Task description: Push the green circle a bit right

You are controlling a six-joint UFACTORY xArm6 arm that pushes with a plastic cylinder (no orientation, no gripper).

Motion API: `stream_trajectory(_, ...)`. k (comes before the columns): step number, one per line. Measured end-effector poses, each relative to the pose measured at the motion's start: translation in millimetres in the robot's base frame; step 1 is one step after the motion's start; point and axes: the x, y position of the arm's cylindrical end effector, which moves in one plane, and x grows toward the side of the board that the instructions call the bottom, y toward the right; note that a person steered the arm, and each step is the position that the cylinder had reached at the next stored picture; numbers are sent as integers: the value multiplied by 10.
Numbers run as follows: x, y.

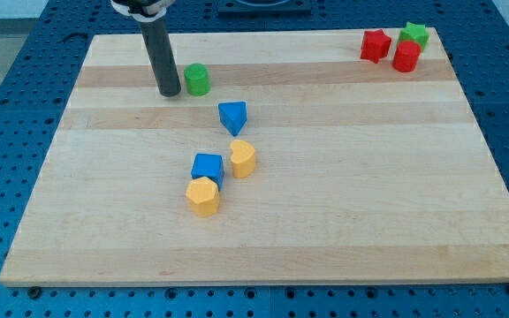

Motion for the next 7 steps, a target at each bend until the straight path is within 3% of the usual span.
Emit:
stream_trajectory(1,-297,89)
stream_trajectory(3,-382,679)
stream_trajectory(5,-324,214)
stream_trajectory(7,-168,493)
